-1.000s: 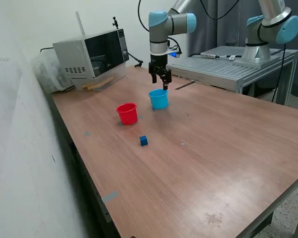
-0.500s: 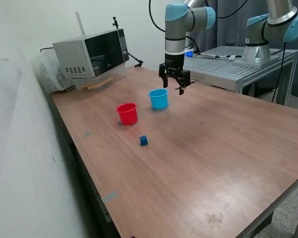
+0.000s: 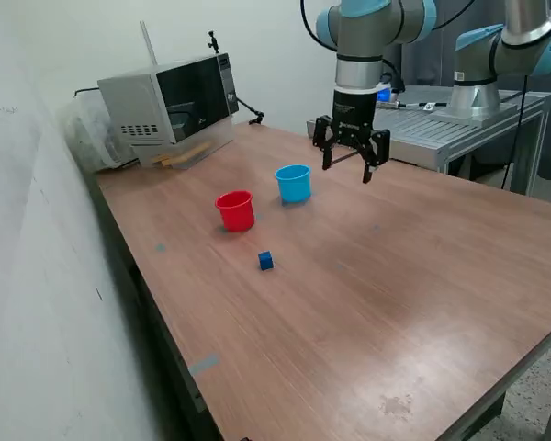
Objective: Place red objects in the red bin, and blue objects in the blue bin.
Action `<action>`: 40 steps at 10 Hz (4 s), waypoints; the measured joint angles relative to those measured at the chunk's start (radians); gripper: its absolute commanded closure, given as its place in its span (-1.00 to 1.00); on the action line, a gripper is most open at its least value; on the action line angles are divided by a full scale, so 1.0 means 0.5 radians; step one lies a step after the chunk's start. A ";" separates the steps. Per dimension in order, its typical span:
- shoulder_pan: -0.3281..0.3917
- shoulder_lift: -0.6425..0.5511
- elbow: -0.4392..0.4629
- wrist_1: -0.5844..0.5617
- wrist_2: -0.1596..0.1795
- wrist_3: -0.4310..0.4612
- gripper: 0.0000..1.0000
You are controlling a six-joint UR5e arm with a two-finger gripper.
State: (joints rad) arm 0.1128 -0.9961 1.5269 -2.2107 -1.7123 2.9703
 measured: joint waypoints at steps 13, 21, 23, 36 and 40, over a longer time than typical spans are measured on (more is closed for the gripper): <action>-0.103 0.717 -0.979 0.349 0.459 1.033 -1.00; -0.281 0.904 -1.178 0.423 0.458 0.902 -1.00; -0.285 0.924 -1.199 0.422 0.404 0.846 -1.00; -0.235 1.053 -1.364 0.420 0.354 0.686 -1.00; -0.250 1.067 -1.374 0.418 0.354 0.675 -1.00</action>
State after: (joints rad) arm -0.0121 -0.4628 0.8400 -2.0016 -1.5355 3.3079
